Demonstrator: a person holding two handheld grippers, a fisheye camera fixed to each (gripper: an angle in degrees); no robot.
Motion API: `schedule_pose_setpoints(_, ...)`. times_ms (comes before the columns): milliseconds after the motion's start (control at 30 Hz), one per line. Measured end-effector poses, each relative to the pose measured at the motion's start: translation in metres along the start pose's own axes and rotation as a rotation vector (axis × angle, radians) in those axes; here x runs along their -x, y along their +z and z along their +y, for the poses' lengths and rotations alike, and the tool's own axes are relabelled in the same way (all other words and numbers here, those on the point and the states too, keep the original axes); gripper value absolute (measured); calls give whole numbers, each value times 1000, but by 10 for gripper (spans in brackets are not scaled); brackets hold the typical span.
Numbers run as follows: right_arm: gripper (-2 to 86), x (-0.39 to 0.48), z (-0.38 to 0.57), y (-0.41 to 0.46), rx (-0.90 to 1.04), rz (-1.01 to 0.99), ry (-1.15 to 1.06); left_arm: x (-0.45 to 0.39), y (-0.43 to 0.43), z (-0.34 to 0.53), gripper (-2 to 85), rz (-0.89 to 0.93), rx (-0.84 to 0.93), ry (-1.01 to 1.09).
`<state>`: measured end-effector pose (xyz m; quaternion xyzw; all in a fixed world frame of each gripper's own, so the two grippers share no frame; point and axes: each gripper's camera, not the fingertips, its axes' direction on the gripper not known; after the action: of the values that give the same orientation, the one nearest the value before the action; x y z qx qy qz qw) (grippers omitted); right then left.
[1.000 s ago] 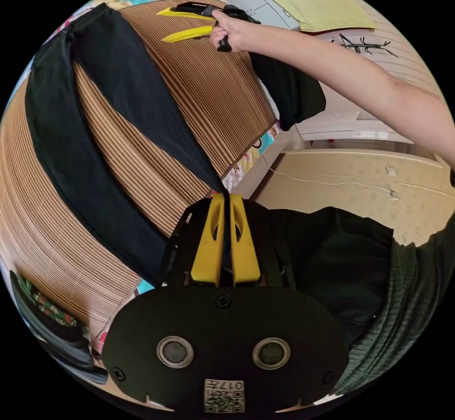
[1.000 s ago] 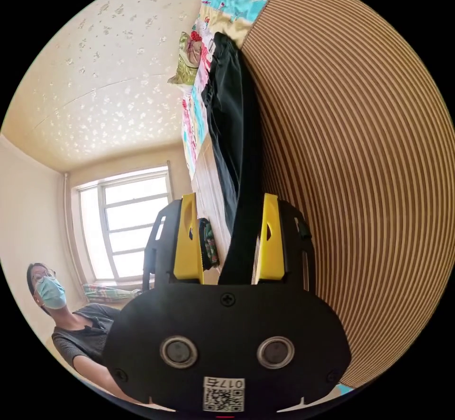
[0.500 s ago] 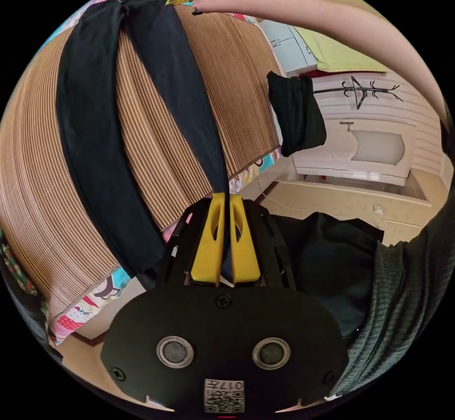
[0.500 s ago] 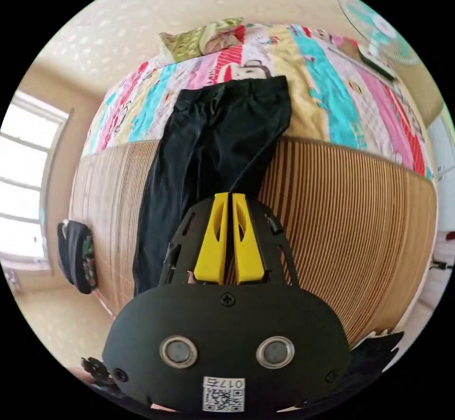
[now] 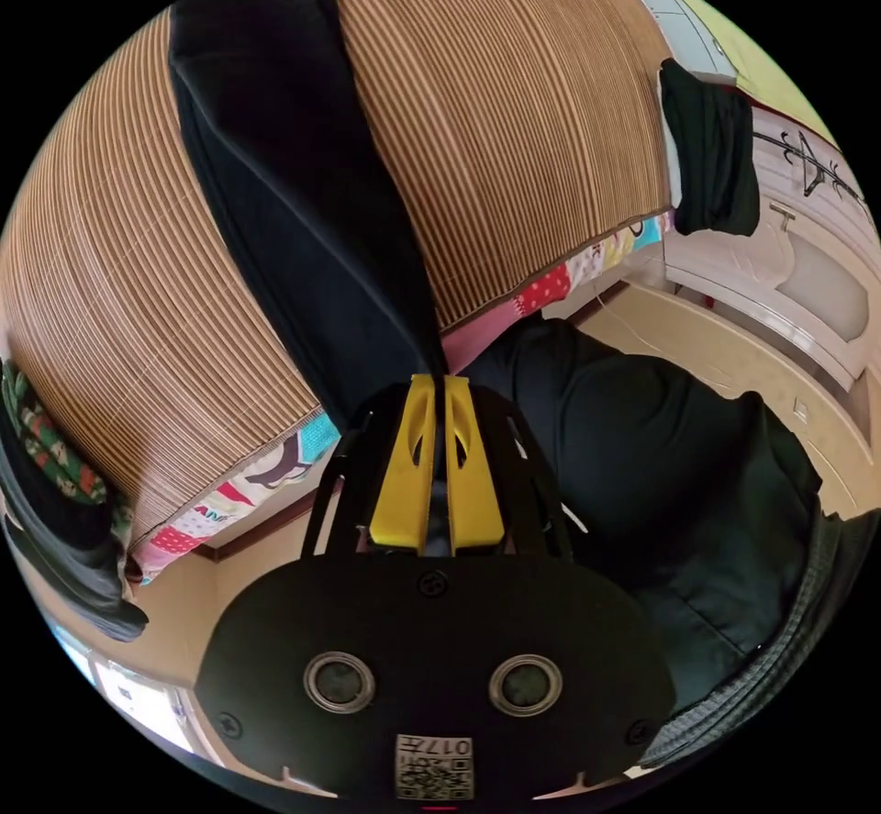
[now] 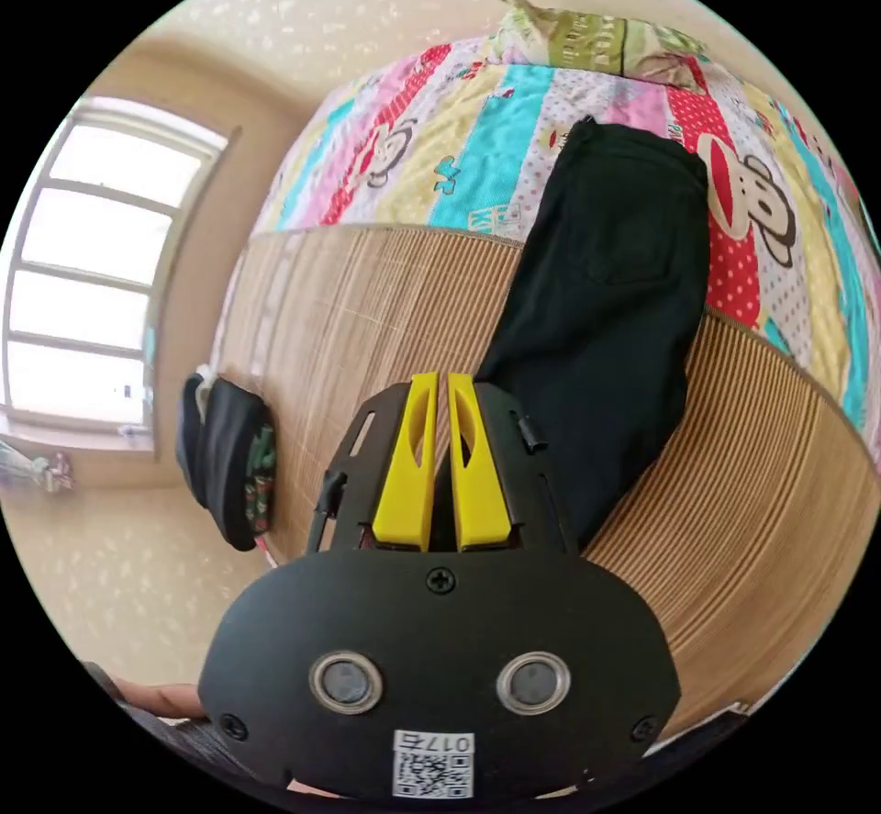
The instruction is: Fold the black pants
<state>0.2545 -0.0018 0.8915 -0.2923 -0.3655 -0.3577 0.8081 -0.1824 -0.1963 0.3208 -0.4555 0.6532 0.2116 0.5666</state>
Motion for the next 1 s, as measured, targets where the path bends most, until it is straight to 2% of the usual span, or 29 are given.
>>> schedule_pose_setpoints(100,55,-48,62,-31,-146,-218,115,36,-6,9,-9,130,-36,-65)
schedule_pose_setpoints(200,47,-89,147,-33,-135,-306,159,75,-10,19,-9,350,-91,-116)
schedule_pose_setpoints(267,39,-111,206,-25,-77,-335,204,94,-12,28,-9,556,-159,-61)
schedule_pose_setpoints(333,33,-127,268,-15,-13,-405,250,113,-19,47,-8,782,-312,98)
schedule_pose_setpoints(367,31,-132,311,-9,19,-466,280,120,-17,52,-8,783,-328,87)
schedule_pose_setpoints(433,28,-134,375,-2,59,-532,341,160,6,67,-6,627,-246,-192)
schedule_pose_setpoints(500,28,-128,451,2,97,-568,442,183,19,76,-1,551,-170,-359)
schedule_pose_setpoints(600,34,-112,519,9,134,-596,531,191,15,70,15,602,-121,-337)
schedule_pose_setpoints(700,45,-85,549,22,200,-594,566,178,6,47,25,453,47,-269)
schedule_pose_setpoints(733,48,-78,549,25,214,-600,553,172,5,38,18,454,104,-218)
schedule_pose_setpoints(867,61,-36,532,46,307,-621,469,152,-6,20,7,605,138,-24)
schedule_pose_setpoints(1000,68,-15,510,55,364,-555,428,169,-1,19,3,358,259,-203)
